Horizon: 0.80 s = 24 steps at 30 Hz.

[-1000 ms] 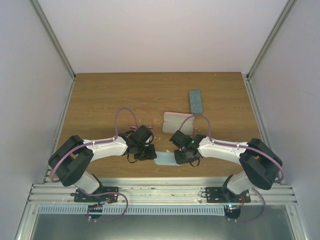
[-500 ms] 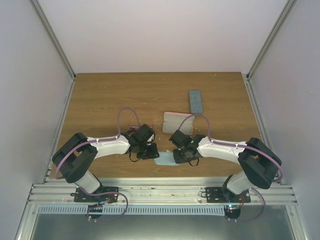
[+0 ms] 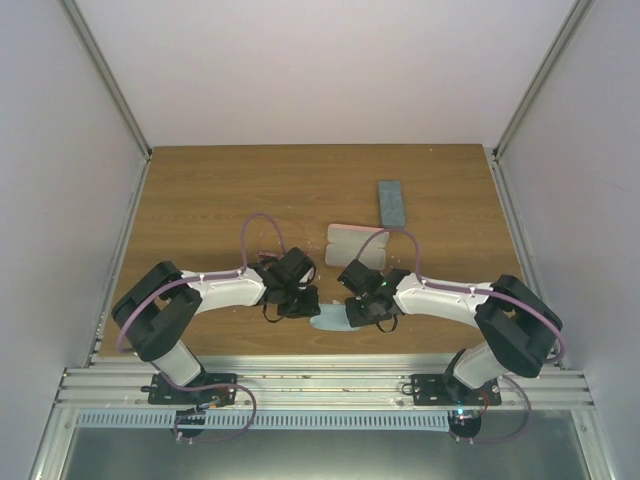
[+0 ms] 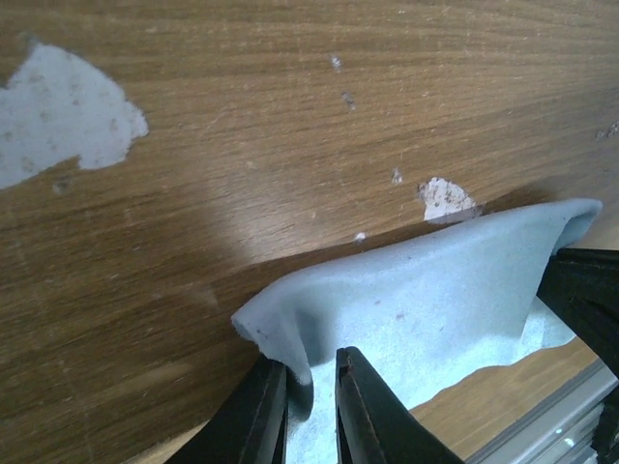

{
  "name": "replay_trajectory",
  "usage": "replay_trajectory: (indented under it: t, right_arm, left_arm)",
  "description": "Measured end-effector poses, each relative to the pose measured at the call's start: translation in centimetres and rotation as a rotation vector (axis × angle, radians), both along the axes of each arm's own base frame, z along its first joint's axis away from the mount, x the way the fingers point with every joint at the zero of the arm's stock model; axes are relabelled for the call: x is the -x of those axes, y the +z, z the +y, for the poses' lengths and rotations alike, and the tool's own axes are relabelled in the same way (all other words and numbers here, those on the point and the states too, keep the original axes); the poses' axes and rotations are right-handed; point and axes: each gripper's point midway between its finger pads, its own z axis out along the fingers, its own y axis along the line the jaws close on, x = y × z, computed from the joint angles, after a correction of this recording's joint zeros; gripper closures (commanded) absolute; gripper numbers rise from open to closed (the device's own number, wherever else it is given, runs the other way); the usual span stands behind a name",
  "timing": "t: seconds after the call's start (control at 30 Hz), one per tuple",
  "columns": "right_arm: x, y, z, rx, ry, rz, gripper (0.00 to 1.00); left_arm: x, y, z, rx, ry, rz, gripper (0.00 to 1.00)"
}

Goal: Organize the sunglasses
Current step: Pick up the glasses cleaning cloth from the center of the board.

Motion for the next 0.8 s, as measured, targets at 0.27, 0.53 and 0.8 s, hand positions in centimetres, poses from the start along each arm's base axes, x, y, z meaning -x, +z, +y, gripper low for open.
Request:
replay_trajectory:
  t: [0.27,0.53,0.8]
  right_arm:
    - [-0.1,0.0,0.1,-0.004,-0.002,-0.001,1.00]
    - [-0.2,0.1,0.2,-0.016,-0.018,-0.013,0.99]
    - [-1.6,2.0,-0.4,-0.074,-0.066,-0.096,0.99]
  left_arm:
    - [-0.2,-0.1,-0.5,-0.072,-0.014,-0.019,0.96]
    - [-0.3,-0.1,-0.4,-0.096,-0.016,-0.036,1.00]
    - [-0.6,0.3,0.3,-0.121,-0.001,-0.055,1.00]
